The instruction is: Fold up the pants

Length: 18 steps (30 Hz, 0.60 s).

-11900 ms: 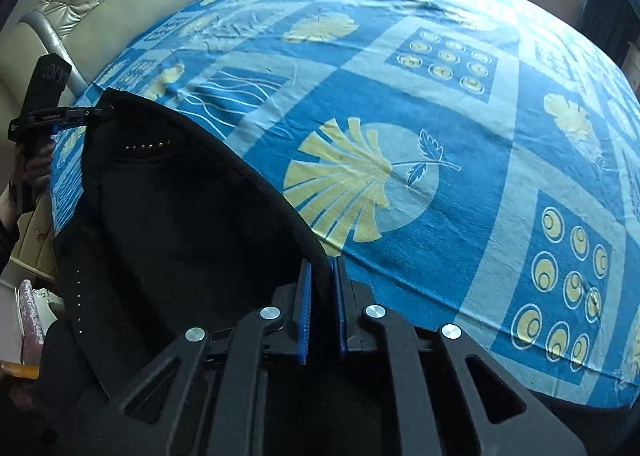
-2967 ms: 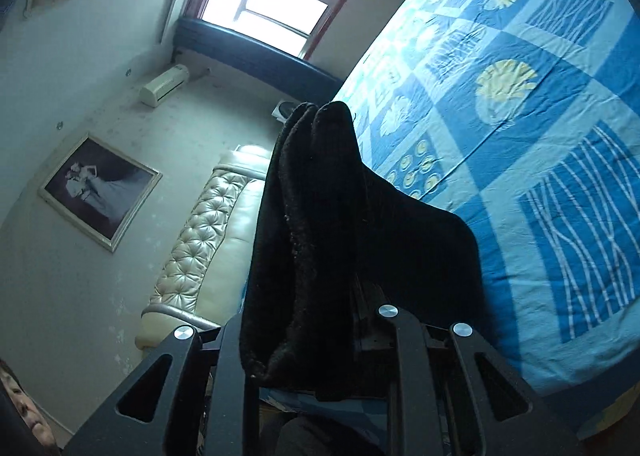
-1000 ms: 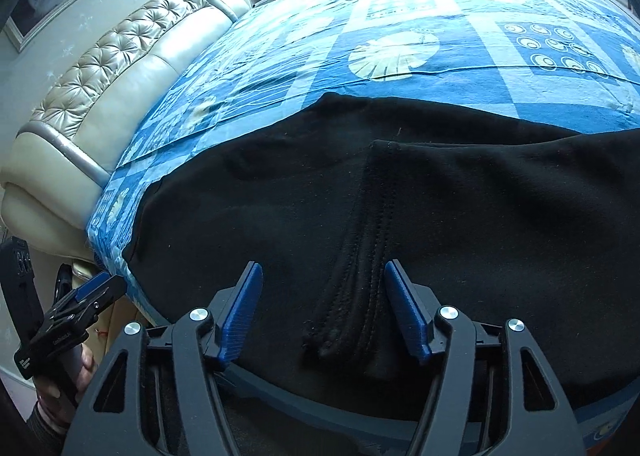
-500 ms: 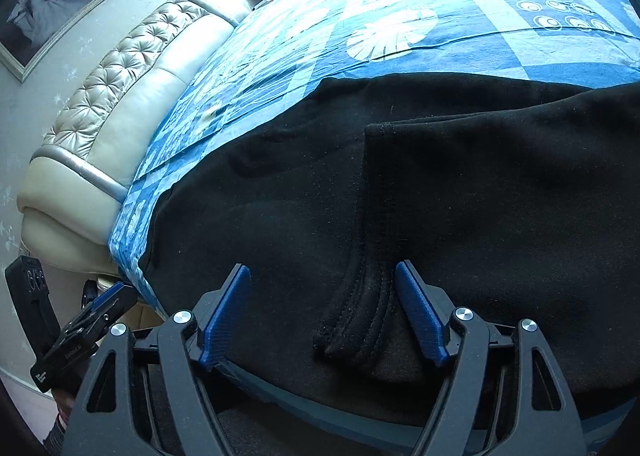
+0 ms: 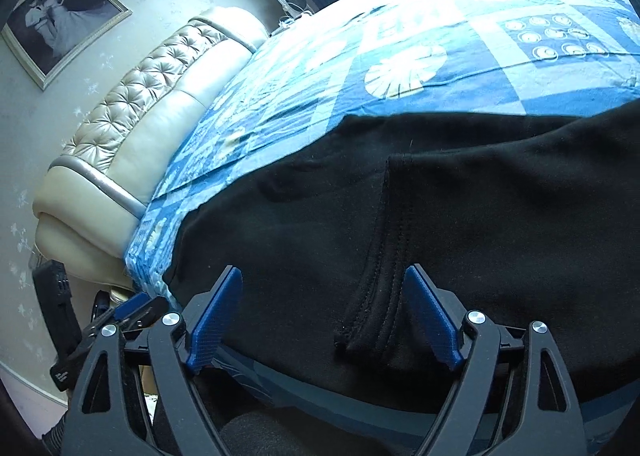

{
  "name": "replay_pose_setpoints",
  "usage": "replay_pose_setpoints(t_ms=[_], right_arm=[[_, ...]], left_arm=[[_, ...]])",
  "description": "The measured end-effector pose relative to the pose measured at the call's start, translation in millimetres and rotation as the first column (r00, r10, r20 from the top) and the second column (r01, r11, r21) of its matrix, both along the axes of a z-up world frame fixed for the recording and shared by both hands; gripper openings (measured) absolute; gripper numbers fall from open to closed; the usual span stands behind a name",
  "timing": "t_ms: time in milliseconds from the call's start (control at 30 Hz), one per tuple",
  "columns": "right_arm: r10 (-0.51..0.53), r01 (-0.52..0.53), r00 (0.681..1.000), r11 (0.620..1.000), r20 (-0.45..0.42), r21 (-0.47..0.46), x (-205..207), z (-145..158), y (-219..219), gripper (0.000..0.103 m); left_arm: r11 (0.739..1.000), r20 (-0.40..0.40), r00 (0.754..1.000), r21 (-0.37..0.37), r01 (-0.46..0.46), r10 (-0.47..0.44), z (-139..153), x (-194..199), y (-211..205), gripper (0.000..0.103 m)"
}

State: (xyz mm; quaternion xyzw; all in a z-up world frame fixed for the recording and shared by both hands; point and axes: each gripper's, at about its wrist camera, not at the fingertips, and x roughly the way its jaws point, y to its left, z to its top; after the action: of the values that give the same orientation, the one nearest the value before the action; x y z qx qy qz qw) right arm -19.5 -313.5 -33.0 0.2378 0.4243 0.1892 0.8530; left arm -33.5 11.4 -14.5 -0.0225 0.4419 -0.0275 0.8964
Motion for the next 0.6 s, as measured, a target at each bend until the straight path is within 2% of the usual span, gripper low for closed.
replay_pose_setpoints(t_ms=[133, 267, 367, 467, 533, 600], right_arm=[[-0.025, 0.027, 0.997, 0.999, 0.077, -0.02, -2.5, 32.0, -35.4, 0.083], [-0.162, 0.159, 0.982, 0.987, 0.1, 0.035, -4.0, 46.0, -109.3, 0.083], [-0.297, 0.292, 0.955, 0.951, 0.031, 0.099, -3.9, 32.3, -174.1, 0.083], [-0.406, 0.409, 0.912, 0.911, -0.054, 0.056, -1.1, 7.4, -225.3, 0.083], [-0.428, 0.436, 0.897, 0.898, -0.106, 0.061, 2.9, -11.5, -245.7, 0.083], [-0.397, 0.418, 0.905, 0.897, -0.156, 0.145, 9.8, -30.1, -255.4, 0.083]], left_arm=[[1.0, 0.001, 1.0, 0.001, 0.008, -0.008, -0.7, 0.9, -0.5, 0.101], [1.0, 0.0, 1.0, -0.009, 0.009, -0.009, -1.0, 2.4, 0.4, 0.101], [1.0, -0.003, 1.0, -0.015, 0.006, -0.006, -1.6, 2.9, 1.2, 0.101], [1.0, -0.013, 1.0, -0.022, 0.003, -0.003, -3.6, 4.0, 2.2, 0.101], [1.0, -0.022, 1.0, -0.029, -0.001, 0.0, -5.5, 4.8, 2.8, 0.101], [0.999, -0.031, 1.0, -0.035, -0.005, 0.004, -7.3, 5.3, 3.8, 0.101]])
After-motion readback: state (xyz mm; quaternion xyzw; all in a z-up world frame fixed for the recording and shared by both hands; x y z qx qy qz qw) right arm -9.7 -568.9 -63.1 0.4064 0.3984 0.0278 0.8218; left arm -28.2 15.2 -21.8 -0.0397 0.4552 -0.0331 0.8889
